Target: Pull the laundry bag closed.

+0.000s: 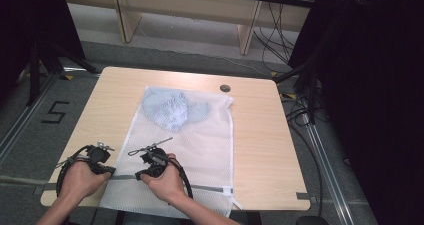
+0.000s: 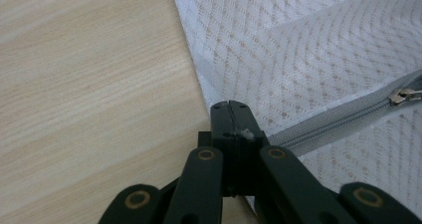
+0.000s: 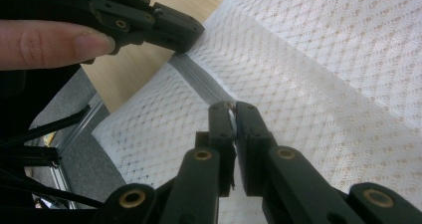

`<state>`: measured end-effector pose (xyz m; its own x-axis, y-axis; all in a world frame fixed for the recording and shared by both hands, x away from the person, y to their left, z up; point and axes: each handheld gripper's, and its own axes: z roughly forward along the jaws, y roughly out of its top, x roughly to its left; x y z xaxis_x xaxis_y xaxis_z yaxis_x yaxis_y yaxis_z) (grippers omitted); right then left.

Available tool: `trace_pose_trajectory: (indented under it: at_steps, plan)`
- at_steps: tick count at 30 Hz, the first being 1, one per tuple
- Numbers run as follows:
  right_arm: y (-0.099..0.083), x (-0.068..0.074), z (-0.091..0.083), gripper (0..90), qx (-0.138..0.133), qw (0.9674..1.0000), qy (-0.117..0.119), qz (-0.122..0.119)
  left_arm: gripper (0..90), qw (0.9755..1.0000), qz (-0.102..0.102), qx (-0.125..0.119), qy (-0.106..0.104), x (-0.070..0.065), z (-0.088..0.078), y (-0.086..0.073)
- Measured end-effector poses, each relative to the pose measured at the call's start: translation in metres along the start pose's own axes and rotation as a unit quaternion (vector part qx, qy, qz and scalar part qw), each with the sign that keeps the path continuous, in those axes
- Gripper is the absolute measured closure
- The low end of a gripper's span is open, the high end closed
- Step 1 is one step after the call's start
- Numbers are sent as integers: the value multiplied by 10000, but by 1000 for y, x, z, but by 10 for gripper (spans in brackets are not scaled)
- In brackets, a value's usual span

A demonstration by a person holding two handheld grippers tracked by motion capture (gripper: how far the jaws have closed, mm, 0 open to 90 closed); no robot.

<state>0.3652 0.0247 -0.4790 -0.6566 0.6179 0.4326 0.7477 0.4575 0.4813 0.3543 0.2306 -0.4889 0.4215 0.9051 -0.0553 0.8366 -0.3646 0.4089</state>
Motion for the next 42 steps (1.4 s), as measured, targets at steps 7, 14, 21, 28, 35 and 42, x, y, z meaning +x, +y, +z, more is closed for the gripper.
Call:
trace_pose_trajectory:
  at_steps: [7, 14, 21, 28, 35, 42]
  plan:
    - [-1, -1, -2, 871, 34, 10000, -21, 54, 899, 10000, -1, -1, 3, 0, 0, 0]
    - [-2, -1, -4, 871, 30, 10000, -2, 85, 899, 10000, 12, -30, -56, 0, 1, 0]
    - [-3, -2, -5, 871, 18, 10000, -3, 64, 900, 10000, 1, -35, -13, 0, 1, 0]
    - [-4, -2, -7, 871, 53, 9999, -6, 125, 900, 10000, -8, -44, -46, 0, 1, 0]
    - [-5, -5, -9, 871, 13, 9999, 30, 111, 900, 10000, 16, 0, 13, 0, 0, 0]
    - [-7, -7, -11, 871, 52, 9999, 15, 158, 900, 10000, 14, -3, 15, 0, 0, 0]
